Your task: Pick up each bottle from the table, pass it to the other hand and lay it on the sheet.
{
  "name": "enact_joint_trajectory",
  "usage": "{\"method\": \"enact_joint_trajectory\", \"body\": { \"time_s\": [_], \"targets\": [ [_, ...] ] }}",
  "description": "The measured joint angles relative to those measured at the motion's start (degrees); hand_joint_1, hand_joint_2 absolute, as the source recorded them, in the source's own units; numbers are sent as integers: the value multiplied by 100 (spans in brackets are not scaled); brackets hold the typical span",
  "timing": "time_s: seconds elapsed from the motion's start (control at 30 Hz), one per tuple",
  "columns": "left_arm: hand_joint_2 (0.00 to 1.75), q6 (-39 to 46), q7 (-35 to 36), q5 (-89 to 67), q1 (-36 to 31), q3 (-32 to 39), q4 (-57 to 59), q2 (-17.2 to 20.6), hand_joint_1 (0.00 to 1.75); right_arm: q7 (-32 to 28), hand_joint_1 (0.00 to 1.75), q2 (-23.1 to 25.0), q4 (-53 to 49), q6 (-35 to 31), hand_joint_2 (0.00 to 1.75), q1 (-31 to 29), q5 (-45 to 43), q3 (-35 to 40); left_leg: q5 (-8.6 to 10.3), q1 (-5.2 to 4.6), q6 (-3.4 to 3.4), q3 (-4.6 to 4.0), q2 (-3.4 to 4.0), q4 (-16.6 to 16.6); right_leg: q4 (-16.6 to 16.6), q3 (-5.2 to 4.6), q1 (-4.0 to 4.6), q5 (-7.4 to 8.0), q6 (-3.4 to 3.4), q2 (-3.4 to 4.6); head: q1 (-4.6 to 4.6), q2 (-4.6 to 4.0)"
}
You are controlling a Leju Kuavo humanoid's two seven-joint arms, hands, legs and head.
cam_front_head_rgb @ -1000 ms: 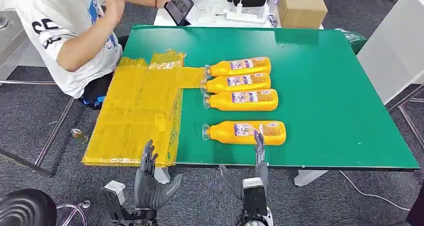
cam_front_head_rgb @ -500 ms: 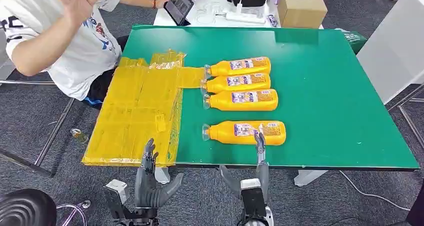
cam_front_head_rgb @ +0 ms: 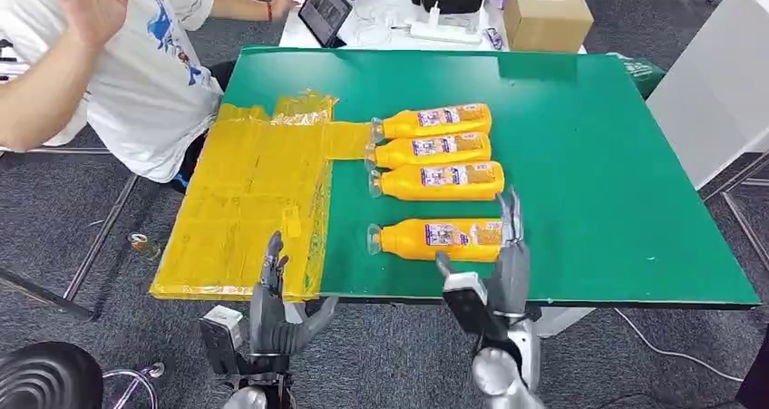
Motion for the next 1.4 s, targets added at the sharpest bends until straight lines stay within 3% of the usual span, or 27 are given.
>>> {"method": "enact_joint_trajectory", "body": {
  "time_s": [0.17,0.33,0.47,0.6,0.83,1.17,1.4],
  "targets": [
    [175,-223,83,-54,-174,70,164,-44,0,1137,0,-616,773,1068,175,-1127,786,-182,4,-2,2,1,1,3,0,-1,-1,12,-6,0,-4,0],
    [175,-343,111,-79,-227,140,266,-68,0,1395,0,-932,1497,1526,175,-1810,950,-195,6,0,5,0,0,4,1,0,1,12,-6,0,-2,0],
    [175,-409,122,-109,-283,201,343,-94,0,1531,0,-1019,2021,2254,175,-2206,873,-112,5,1,4,-1,0,3,1,-4,2,11,-6,1,-4,0],
    [175,-424,127,-116,-298,251,411,-109,0,1536,0,-1045,2312,2389,175,-2382,808,-20,5,0,4,-4,0,3,1,-3,2,10,-6,-1,-7,0],
    [175,-533,103,-186,-382,330,549,-125,0,1115,0,-1133,2710,3335,175,-2608,122,393,5,-1,5,-4,-1,3,1,-2,1,11,-6,-1,-4,0],
    [175,-549,-4,-286,-486,382,756,-140,0,296,0,-1205,2682,4049,175,-2649,-699,819,5,0,5,-4,-1,3,1,-4,1,11,-6,-1,-7,0],
    [175,-643,-68,-214,-582,393,985,-146,0,237,0,-1419,2542,4514,175,-2682,-849,1247,5,-1,5,-3,-1,4,1,-3,0,11,-6,-2,-7,0]
  ]
}}
